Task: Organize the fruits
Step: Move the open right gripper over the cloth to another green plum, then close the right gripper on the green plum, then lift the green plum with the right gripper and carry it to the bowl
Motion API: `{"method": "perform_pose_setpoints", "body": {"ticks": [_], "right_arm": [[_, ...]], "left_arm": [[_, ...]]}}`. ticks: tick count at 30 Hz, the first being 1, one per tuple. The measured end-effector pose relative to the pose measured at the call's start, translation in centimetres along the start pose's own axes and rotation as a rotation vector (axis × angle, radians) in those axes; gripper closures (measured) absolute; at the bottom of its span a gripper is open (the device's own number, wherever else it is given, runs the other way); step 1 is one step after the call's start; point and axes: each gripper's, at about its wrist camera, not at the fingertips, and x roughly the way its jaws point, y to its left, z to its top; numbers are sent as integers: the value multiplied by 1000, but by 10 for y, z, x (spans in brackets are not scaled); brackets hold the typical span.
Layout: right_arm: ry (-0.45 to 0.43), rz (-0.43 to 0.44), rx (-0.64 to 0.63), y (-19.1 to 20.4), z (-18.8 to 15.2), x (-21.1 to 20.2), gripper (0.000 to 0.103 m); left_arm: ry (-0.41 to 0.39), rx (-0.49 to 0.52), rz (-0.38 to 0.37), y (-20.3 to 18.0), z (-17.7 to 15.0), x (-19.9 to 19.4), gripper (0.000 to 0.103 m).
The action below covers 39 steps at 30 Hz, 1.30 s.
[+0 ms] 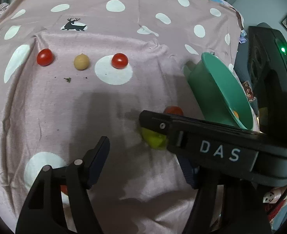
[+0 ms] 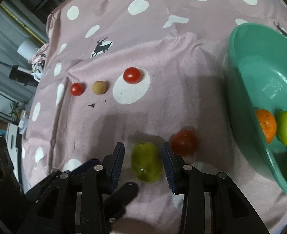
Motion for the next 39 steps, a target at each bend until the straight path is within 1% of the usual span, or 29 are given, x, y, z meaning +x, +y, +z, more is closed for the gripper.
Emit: {"method": "perform_pose_setpoints", "body": {"ticks": [3, 6, 7, 11, 14, 15, 16, 18, 21, 25, 32, 39], "right_arm": [[16, 18, 4, -1, -1, 3, 62], [25, 25, 3, -2, -1, 6, 66], [30, 38, 3, -2, -2, 7, 66], [40, 76, 2, 0, -1, 10, 66], [45, 84, 6, 2, -1, 11, 66], [42, 82, 1, 3, -1, 12, 66], [41, 80, 0, 4, -1, 13, 66], [45, 88, 10, 4, -1, 15, 66], [49, 102, 21, 3, -1, 17, 66], [41, 99, 16, 4, -1, 17, 66], [36, 130, 23, 4, -1, 19, 66], [-5, 157, 2, 14, -1, 9, 66]], "left_arm": [[15, -14, -13, 1, 0, 4, 39], [31, -26, -23, 1, 1, 8, 47], [33, -31, -21, 2, 2, 9, 49], [36, -49, -27, 4, 3, 13, 50], [36, -63, -39, 5, 2, 14, 55], [36, -64, -41, 6, 2, 15, 57], [38, -65, -48, 6, 1, 15, 62], [50, -82, -67, 9, 1, 16, 66], [51, -85, -70, 10, 1, 14, 67], [50, -86, -63, 10, 2, 14, 67], [37, -80, -30, 11, 2, 10, 68], [-19, -76, -27, 12, 3, -7, 68]]}}
